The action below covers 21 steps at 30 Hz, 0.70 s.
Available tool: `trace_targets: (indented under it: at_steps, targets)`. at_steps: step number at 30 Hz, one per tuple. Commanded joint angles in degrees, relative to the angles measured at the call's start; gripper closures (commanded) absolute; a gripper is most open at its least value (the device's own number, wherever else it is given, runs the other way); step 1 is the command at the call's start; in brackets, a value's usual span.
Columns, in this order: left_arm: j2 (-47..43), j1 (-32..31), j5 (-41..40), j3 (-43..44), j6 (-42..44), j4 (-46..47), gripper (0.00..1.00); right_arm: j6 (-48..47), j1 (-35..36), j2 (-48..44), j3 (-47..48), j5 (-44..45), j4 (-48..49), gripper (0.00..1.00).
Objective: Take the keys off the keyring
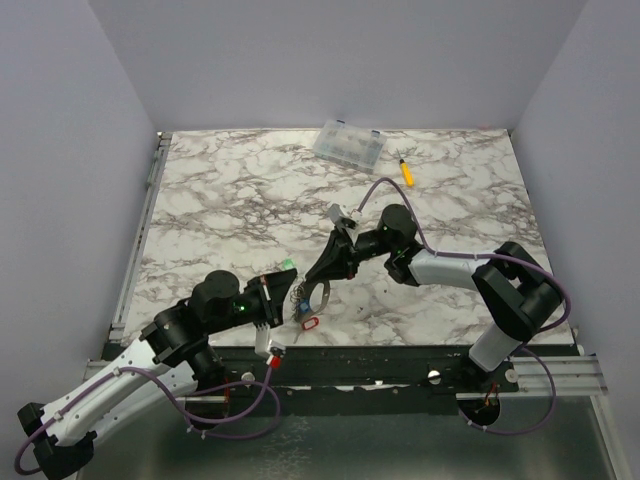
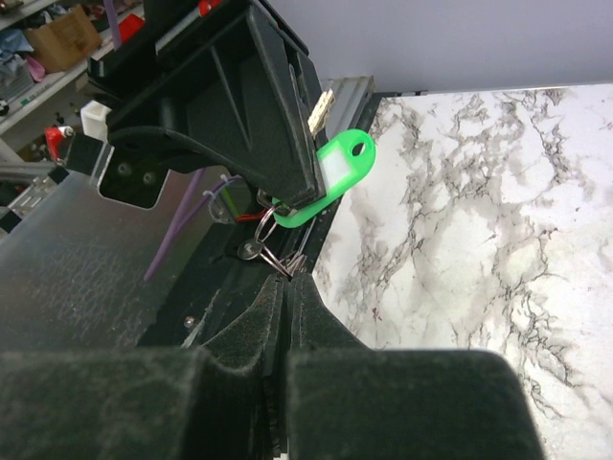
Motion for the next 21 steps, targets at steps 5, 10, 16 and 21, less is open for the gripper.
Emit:
trace_targets:
  at_steps: [5,10,16,21]
  targets:
    - [-1.5,-0.2,3.2,-2.4,1.6,-2.4,1.0,6.4,-0.6,0.8,-0.3,0.7,8.1,0.99]
    - [-1.0,-0.3,2.9,-1.9,1.3,-2.3,1.0,5.5,-0.6,1.0,-0.5,0.2,7.9,0.99]
    - [1.1,-0.3,2.1,0.7,-2.2,0.4,1.0,0.4,-0.5,0.5,-1.0,-0.9,4.2,0.99]
    - [4.0,-0.2,2.4,2.9,-4.4,2.5,1.0,-6.2,0.5,-0.3,0.1,-1.3,-2.9,0.99]
